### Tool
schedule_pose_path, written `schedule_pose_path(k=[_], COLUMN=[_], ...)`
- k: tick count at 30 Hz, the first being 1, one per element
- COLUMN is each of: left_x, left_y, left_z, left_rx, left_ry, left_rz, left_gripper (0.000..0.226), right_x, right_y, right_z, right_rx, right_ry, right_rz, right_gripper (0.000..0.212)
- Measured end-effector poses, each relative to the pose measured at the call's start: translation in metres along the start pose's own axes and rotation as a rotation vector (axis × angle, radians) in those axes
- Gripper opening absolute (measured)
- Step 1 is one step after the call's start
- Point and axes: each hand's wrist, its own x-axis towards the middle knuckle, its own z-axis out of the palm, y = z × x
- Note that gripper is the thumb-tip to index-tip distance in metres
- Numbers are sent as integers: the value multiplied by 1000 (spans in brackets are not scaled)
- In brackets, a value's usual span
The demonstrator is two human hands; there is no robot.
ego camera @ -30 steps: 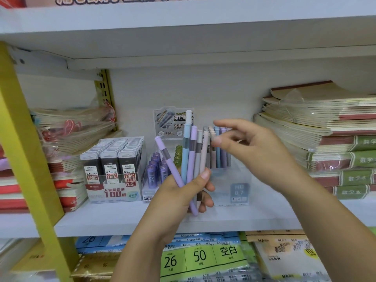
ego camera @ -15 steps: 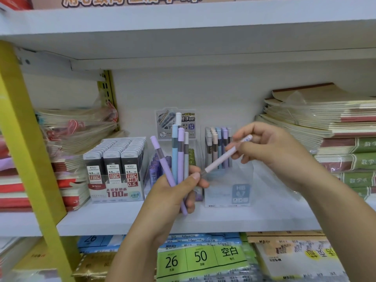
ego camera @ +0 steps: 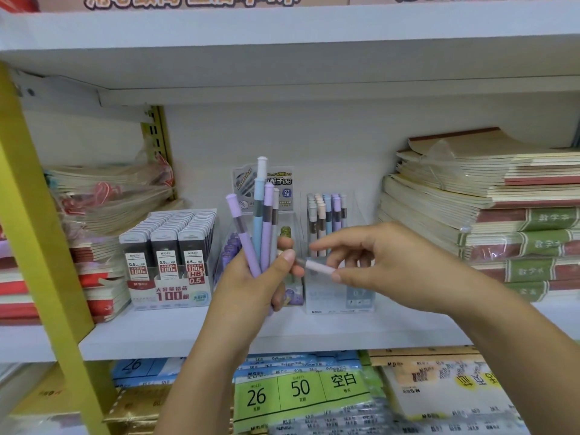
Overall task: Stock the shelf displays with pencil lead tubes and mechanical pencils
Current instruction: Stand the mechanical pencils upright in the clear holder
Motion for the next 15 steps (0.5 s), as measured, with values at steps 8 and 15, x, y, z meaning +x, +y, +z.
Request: schedule_pose_path(k=[8, 15], left_x=[0, 0], left_y=[-6, -11], left_z=[-2, -6], left_rx=[-8, -15], left_ry=[8, -5], left_rz=[-39, -76], left_gripper=[27, 33], right_x=[11, 27], right_y=[8, 20], right_z=[-8, 12], right_rx=[373, 283], right_ry=[452, 646], right_rz=[-106, -163], right_gripper=[79, 76])
